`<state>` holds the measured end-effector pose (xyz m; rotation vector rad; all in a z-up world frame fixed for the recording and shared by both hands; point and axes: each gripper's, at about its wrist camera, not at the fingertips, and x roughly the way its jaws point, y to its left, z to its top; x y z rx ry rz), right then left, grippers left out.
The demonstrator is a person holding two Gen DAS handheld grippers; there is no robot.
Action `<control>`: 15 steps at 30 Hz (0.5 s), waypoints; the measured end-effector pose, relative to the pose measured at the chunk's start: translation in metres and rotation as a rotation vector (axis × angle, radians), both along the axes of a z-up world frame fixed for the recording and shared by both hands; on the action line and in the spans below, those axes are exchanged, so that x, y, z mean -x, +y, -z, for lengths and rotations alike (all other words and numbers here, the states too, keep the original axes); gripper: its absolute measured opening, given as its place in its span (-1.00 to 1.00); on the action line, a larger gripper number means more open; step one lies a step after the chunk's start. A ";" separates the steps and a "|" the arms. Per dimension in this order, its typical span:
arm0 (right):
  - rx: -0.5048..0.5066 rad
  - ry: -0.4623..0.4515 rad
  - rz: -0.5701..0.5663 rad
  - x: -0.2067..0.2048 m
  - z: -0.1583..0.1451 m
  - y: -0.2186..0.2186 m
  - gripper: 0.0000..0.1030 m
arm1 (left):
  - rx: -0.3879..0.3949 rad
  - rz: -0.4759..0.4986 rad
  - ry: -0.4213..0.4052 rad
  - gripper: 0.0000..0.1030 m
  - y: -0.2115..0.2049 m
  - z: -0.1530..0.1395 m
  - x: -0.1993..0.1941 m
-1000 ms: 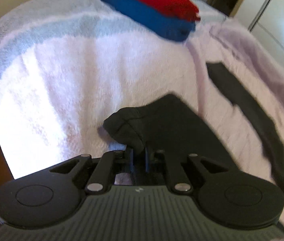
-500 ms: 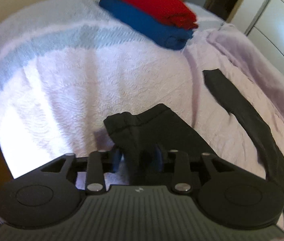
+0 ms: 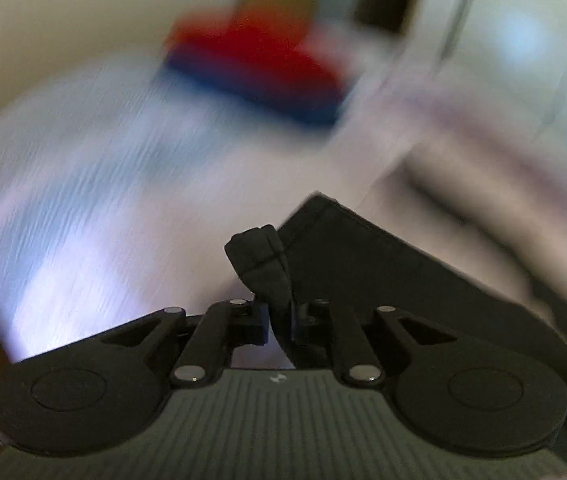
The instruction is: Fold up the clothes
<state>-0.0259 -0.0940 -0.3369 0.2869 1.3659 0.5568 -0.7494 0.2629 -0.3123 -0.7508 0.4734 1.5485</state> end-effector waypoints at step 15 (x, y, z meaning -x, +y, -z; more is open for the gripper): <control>0.075 -0.093 -0.107 0.007 -0.012 -0.003 -0.69 | 0.266 0.012 0.086 -0.71 0.021 0.017 0.004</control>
